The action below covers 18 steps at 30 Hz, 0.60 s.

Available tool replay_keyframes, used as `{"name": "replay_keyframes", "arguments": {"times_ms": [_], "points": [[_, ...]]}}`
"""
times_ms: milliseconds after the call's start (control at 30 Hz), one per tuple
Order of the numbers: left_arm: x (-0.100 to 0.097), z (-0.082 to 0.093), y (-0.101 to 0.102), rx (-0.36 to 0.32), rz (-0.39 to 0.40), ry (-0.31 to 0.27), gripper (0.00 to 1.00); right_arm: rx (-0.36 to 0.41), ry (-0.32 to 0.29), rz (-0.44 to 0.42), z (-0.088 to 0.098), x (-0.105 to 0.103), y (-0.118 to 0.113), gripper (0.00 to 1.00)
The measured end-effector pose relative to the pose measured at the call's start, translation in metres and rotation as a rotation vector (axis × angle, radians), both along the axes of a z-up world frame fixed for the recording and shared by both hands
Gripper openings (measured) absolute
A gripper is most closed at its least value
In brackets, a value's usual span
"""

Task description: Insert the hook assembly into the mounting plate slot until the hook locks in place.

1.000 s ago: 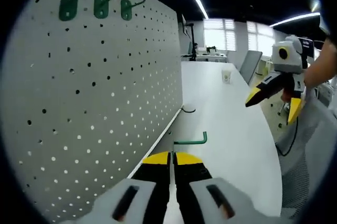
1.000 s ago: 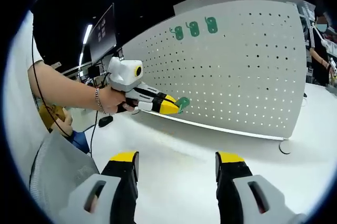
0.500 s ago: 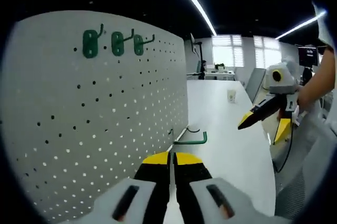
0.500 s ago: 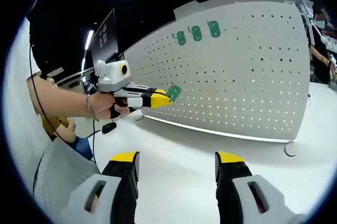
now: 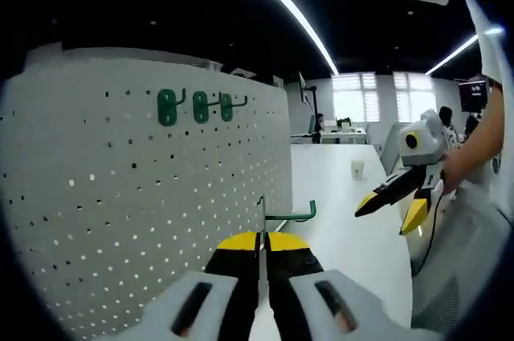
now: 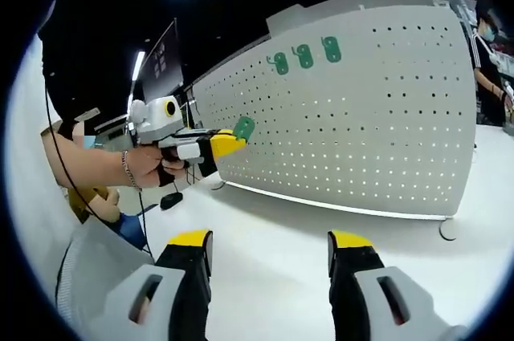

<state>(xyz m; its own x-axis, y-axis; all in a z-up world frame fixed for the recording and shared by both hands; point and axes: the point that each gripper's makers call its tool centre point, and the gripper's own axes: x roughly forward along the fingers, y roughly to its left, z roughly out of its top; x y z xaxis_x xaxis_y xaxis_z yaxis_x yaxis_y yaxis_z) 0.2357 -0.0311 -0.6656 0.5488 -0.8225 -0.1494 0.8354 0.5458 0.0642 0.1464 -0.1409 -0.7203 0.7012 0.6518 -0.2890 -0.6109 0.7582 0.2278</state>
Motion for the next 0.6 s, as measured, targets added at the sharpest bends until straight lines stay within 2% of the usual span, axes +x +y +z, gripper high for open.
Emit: {"name": "replay_keyframes", "arguments": {"times_ms": [100,367,600], "points": [[-0.005,0.009,0.003,-0.047,0.006,-0.003,0.01,0.006,-0.002,0.002,0.001,-0.001,0.001,0.56],[-0.020,0.014,0.016,-0.097,0.031,-0.013,0.01,0.024,-0.011,0.007,0.004,0.001,0.006,0.55],[-0.033,0.031,0.030,-0.228,0.075,-0.016,0.01,0.033,-0.011,0.011,0.006,0.000,0.010,0.55]]}}
